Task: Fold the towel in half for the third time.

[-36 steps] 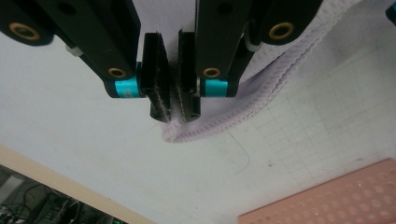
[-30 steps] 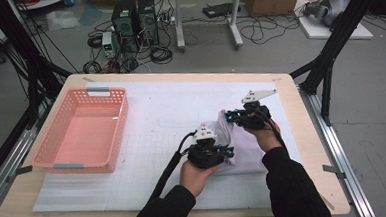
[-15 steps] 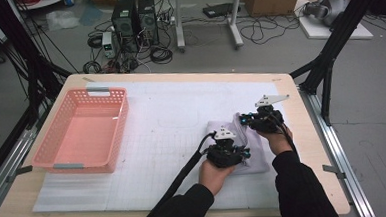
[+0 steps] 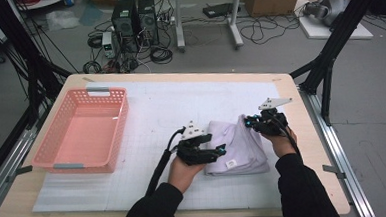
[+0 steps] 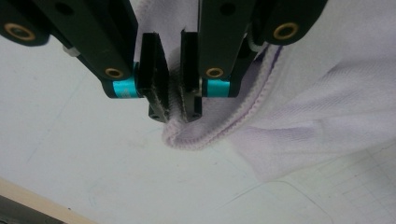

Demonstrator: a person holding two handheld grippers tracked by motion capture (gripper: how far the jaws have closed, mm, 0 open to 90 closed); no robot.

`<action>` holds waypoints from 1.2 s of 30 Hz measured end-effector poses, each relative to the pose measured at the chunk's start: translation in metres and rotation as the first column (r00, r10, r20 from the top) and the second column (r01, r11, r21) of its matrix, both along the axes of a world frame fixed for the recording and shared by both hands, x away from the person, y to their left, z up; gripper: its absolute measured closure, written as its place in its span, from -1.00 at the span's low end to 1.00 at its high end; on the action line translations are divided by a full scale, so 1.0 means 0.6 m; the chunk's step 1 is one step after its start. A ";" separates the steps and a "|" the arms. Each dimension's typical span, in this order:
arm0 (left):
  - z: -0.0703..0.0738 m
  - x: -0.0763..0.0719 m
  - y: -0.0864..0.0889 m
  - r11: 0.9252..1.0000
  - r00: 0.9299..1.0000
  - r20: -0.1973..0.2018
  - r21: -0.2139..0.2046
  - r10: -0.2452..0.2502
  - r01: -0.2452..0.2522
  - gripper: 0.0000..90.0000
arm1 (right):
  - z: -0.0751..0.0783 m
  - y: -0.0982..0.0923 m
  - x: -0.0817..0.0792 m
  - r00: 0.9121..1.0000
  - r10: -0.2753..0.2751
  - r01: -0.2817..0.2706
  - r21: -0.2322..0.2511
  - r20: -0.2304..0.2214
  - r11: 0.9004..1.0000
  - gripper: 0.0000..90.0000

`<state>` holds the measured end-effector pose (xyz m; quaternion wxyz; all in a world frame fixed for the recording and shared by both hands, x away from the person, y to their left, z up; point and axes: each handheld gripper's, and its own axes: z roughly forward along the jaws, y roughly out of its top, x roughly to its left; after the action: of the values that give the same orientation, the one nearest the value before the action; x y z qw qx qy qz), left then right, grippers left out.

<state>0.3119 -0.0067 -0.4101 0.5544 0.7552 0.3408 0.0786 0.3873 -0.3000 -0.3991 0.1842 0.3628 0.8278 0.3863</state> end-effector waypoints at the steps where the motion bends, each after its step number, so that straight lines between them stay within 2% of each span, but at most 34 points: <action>1: -0.002 0.001 0.025 1.000 1.000 0.019 0.010 0.023 -0.023 -0.24 | 0.000 -0.001 0.000 1.000 -0.004 0.004 0.000 -0.003 1.000 0.81; 3: -0.003 0.003 0.048 0.999 0.999 0.019 0.013 0.051 -0.051 -0.24 | 0.002 -0.001 -0.002 1.000 -0.021 0.021 -0.003 0.008 1.000 0.71; 6: -0.004 0.002 0.081 0.996 0.995 0.032 0.002 0.089 -0.089 -0.26 | 0.006 -0.010 -0.006 0.998 -0.070 0.070 0.027 0.005 0.997 0.36; 7: -0.005 0.001 0.093 0.995 0.994 0.036 0.001 0.101 -0.101 -0.29 | 0.009 -0.016 -0.010 0.995 -0.097 0.097 0.039 0.001 0.995 0.32; 8: -0.006 0.000 0.104 0.994 0.993 0.040 0.012 0.111 -0.111 -0.33 | 0.012 -0.023 -0.014 0.993 -0.118 0.118 0.049 0.006 0.992 0.26; 9: -0.008 -0.001 0.116 0.990 0.990 0.047 0.033 0.134 -0.136 -0.43 | 0.014 -0.031 -0.022 0.991 -0.137 0.136 0.078 0.006 0.988 0.25; 10: -0.010 -0.002 0.124 0.988 0.988 0.049 0.041 0.145 -0.147 -0.55 | 0.018 -0.040 -0.035 0.987 -0.159 0.157 0.101 0.014 0.982 0.25; 12: -0.014 -0.004 0.143 0.987 0.986 0.050 0.031 0.159 -0.161 -0.55 | 0.018 -0.052 -0.059 0.986 -0.167 0.162 0.129 0.025 0.978 0.25; 17: -0.024 -0.013 0.179 0.983 0.982 0.065 0.032 0.179 -0.181 -0.55 | -0.002 -0.063 -0.129 0.987 -0.149 0.140 0.132 0.057 0.981 0.39; 18: -0.026 -0.015 0.184 0.983 0.981 0.068 0.033 0.180 -0.183 -0.55 | -0.010 -0.063 -0.142 0.989 -0.142 0.133 0.147 0.051 0.980 0.41; 20: -0.028 -0.017 0.194 0.982 0.980 0.074 0.040 0.184 -0.187 -0.55 | -0.027 -0.060 -0.166 0.991 -0.126 0.119 0.138 0.039 0.983 0.42; 21: -0.028 -0.017 0.194 0.982 0.980 0.074 0.040 0.184 -0.187 -0.55 | -0.027 -0.060 -0.166 0.991 -0.126 0.119 0.138 0.039 0.983 0.42; 22: -0.029 -0.017 0.200 0.980 0.979 0.075 0.044 0.190 -0.194 -0.55 | -0.041 -0.056 -0.180 0.994 -0.105 0.102 0.133 0.013 0.986 0.38; 24: -0.029 -0.016 0.204 0.980 0.979 0.075 0.042 0.192 -0.195 -0.55 | -0.049 -0.052 -0.182 0.995 -0.094 0.095 0.151 -0.018 0.984 0.39; 25: -0.028 -0.016 0.206 0.979 0.977 0.079 0.036 0.197 -0.200 -0.55 | -0.051 -0.049 -0.182 0.995 -0.094 0.097 0.140 -0.030 0.985 0.48; 26: -0.028 -0.016 0.207 0.979 0.977 0.078 0.033 0.198 -0.201 -0.55 | -0.053 -0.048 -0.180 0.995 -0.093 0.098 0.125 -0.042 0.987 0.67; 27: -0.028 -0.016 0.207 0.979 0.977 0.078 0.033 0.198 -0.201 -0.55 | -0.055 -0.048 -0.179 0.994 -0.087 0.095 0.131 -0.063 0.987 0.91; 28: -0.028 -0.016 0.211 0.978 0.976 0.082 0.036 0.201 -0.205 -0.55 | -0.056 -0.049 -0.182 0.993 -0.090 0.099 0.134 -0.072 0.986 0.95; 33: -0.030 -0.016 0.217 0.976 0.974 0.080 0.036 0.211 -0.215 -0.55 | -0.050 -0.062 -0.197 0.988 -0.138 0.143 0.071 -0.069 0.987 0.96; 34: -0.031 -0.015 0.219 0.976 0.973 0.083 0.031 0.214 -0.217 -0.55 | -0.050 -0.065 -0.201 0.987 -0.140 0.146 0.069 -0.077 0.987 0.92; 36: -0.030 -0.016 0.220 0.975 0.973 0.081 0.029 0.216 -0.219 -0.55 | -0.048 -0.066 -0.206 0.985 -0.160 0.165 0.070 -0.065 0.984 0.62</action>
<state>0.3025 0.1253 -0.4281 0.5407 0.7201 0.3982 0.1747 0.2639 -0.3399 -0.4282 0.1767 0.4470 0.7855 0.3899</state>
